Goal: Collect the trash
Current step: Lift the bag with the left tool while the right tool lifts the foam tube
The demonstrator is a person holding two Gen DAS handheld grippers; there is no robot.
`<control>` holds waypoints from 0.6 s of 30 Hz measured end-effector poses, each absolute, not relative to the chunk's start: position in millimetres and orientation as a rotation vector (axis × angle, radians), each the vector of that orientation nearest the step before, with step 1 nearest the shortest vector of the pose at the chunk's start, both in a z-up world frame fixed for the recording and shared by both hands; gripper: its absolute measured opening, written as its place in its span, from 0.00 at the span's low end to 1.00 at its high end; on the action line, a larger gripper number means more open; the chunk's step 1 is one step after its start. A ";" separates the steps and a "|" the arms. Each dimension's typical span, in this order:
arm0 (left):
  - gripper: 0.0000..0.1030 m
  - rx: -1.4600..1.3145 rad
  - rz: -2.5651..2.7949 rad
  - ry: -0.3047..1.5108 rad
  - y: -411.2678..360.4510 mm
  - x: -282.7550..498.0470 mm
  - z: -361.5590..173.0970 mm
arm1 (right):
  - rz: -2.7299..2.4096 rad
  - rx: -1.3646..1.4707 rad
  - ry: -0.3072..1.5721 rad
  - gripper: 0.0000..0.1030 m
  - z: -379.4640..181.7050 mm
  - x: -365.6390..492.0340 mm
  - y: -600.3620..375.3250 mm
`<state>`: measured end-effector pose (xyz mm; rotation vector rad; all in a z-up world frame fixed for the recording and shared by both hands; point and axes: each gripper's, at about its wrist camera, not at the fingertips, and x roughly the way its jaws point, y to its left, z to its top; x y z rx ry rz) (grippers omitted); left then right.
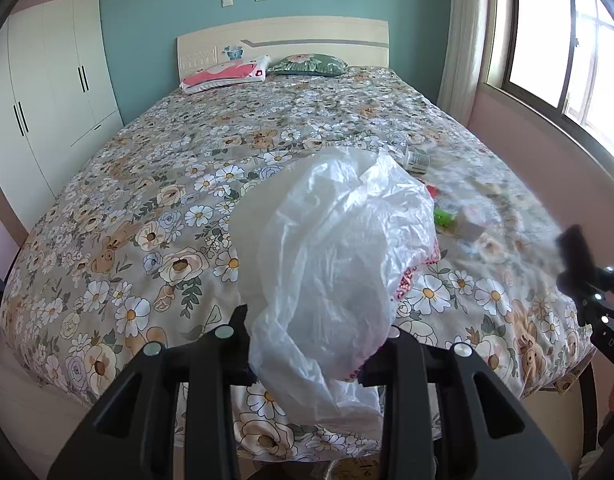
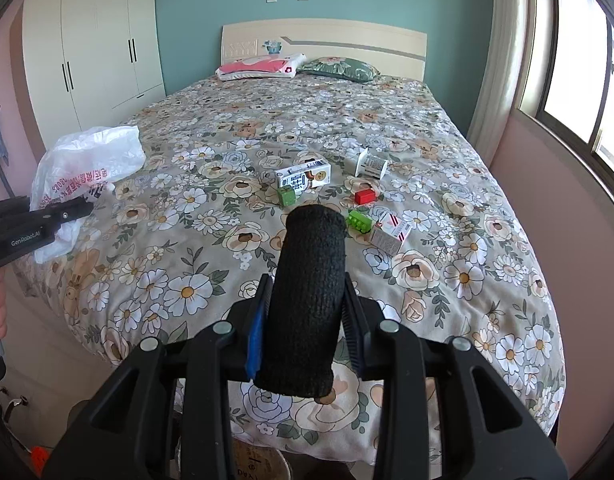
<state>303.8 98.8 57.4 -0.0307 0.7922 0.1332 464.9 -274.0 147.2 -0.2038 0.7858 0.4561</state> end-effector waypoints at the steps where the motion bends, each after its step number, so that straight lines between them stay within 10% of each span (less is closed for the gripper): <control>1: 0.34 -0.026 0.128 0.784 96.4 295.7 62.4 | 0.460 -0.205 0.779 0.34 152.2 457.2 -276.1; 18: 0.34 0.080 0.046 0.714 58.9 175.2 89.2 | 0.554 -0.308 0.733 0.34 186.2 335.8 -299.7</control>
